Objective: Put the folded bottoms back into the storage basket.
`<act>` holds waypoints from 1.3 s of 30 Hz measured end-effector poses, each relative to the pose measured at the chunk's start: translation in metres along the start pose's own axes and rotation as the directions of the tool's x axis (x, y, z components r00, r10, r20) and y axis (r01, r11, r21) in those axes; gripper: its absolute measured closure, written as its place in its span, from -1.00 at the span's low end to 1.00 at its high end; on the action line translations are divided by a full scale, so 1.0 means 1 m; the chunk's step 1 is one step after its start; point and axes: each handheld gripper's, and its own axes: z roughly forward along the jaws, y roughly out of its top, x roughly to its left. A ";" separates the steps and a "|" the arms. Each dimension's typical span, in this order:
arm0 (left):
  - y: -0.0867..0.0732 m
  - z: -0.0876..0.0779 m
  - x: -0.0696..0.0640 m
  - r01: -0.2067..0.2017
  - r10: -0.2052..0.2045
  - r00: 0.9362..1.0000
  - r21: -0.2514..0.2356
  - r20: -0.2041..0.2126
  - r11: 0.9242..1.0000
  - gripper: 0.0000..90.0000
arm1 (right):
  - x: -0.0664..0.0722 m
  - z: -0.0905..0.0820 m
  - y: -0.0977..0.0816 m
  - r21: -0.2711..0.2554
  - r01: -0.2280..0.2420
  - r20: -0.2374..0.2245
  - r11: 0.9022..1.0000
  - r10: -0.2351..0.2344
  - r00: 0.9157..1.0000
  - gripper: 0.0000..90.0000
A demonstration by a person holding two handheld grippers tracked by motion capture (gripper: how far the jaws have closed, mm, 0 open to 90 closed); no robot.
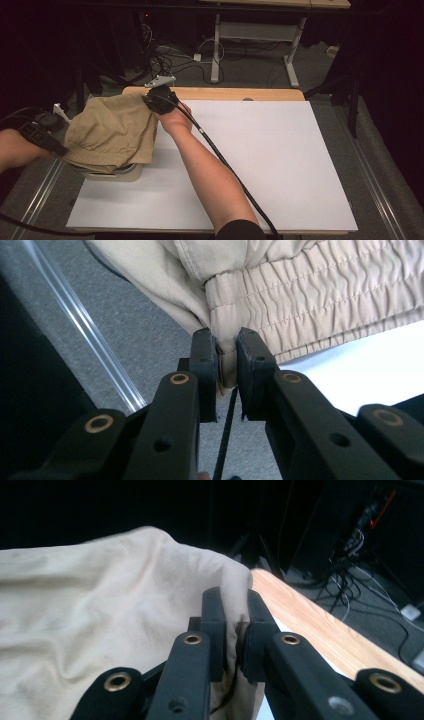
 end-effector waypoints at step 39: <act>0.022 -0.008 -0.021 -0.052 0.050 0.999 -0.163 -0.011 0.985 0.11 | -0.016 -0.056 -0.049 0.017 -0.082 -0.089 0.997 0.083 0.993 -0.96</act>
